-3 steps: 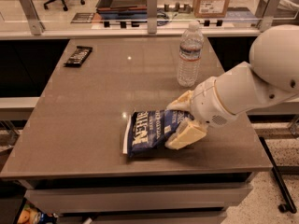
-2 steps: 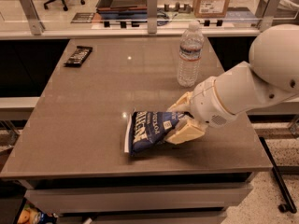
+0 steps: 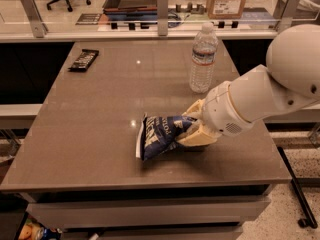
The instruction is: Move blue chip bag near rxbar chocolate
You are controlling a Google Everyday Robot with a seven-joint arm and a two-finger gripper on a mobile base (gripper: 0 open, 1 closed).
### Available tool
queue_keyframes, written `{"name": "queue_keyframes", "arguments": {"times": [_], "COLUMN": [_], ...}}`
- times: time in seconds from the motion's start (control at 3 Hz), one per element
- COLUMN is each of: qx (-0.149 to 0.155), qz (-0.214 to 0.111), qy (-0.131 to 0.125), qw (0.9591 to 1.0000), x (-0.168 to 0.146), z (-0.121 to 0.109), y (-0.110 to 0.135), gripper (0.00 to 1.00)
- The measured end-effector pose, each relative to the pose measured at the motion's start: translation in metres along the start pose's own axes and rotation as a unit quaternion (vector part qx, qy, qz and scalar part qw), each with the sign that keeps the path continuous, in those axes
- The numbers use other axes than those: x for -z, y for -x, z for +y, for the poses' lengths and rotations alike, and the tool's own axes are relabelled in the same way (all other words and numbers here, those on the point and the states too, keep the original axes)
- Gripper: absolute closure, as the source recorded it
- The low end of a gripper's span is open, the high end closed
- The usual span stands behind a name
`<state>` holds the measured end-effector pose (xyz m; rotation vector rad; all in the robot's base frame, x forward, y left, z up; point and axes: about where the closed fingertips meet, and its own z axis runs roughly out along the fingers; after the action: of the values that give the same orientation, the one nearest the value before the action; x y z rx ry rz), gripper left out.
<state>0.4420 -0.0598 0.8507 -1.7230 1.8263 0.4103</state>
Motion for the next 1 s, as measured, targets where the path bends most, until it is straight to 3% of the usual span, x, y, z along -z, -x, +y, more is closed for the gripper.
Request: {"name": "queue_keyframes", "arguments": {"times": [0.33, 0.67, 1.0], "qx": [0.000, 0.000, -0.008], "qz": [0.000, 0.020, 0.043], "qy": [0.000, -0.014, -0.033], "qw": [1.0000, 0.9997, 0.9985], "x": [0.000, 0.012, 0.028], "z": [0.000, -0.013, -0.042], "y": [0.000, 0.013, 0.039], "gripper": [1.00, 1.00, 1.00]}}
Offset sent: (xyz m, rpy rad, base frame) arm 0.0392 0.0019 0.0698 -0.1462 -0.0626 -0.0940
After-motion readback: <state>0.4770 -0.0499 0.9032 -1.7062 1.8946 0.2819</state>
